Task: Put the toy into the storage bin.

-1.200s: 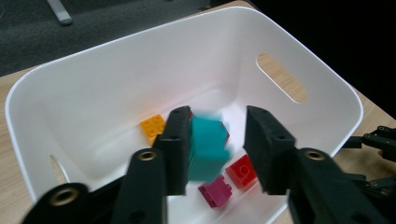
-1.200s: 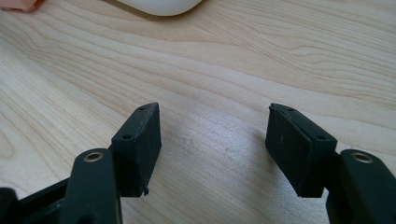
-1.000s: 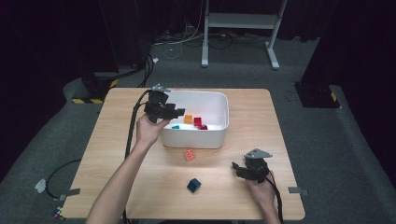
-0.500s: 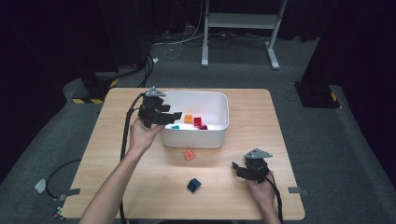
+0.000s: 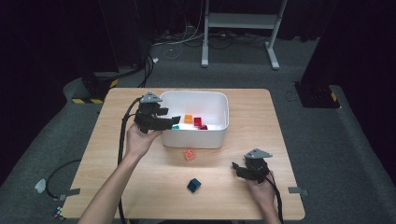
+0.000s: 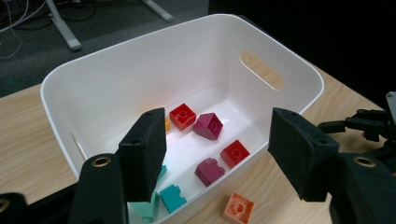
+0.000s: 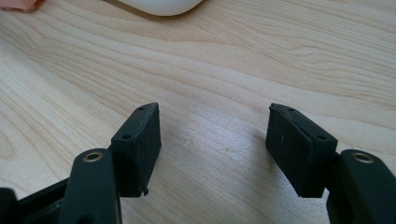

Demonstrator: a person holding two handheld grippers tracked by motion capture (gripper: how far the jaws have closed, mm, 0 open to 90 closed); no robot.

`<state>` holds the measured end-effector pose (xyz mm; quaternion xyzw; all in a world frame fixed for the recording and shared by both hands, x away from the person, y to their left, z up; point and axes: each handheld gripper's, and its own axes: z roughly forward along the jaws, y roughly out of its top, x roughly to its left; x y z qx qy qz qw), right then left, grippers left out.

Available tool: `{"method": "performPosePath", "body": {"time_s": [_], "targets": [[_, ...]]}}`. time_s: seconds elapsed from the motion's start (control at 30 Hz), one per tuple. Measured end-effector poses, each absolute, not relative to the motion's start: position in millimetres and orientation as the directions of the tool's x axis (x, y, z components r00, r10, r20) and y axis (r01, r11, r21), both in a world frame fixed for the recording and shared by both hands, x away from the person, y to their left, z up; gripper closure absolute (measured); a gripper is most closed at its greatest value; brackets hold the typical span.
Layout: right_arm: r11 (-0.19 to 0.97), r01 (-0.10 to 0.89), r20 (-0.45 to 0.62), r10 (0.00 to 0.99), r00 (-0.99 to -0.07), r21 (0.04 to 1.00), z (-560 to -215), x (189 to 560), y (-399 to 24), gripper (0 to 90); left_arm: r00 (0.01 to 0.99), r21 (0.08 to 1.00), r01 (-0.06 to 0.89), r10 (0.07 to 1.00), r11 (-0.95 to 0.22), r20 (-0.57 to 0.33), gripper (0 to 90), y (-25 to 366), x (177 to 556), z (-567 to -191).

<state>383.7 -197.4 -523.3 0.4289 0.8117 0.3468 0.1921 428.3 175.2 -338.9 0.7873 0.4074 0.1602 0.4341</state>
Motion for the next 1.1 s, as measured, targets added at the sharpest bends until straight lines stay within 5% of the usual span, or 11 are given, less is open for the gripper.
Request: {"method": "performPosePath", "body": {"time_s": [1.1], "targets": [[0.391,0.564,-0.014,0.830,-0.558,0.727,-523,384,-197,35.5,0.664,0.810,0.490,0.740,-0.321,-0.108,35.6,162,378,-393]]}}
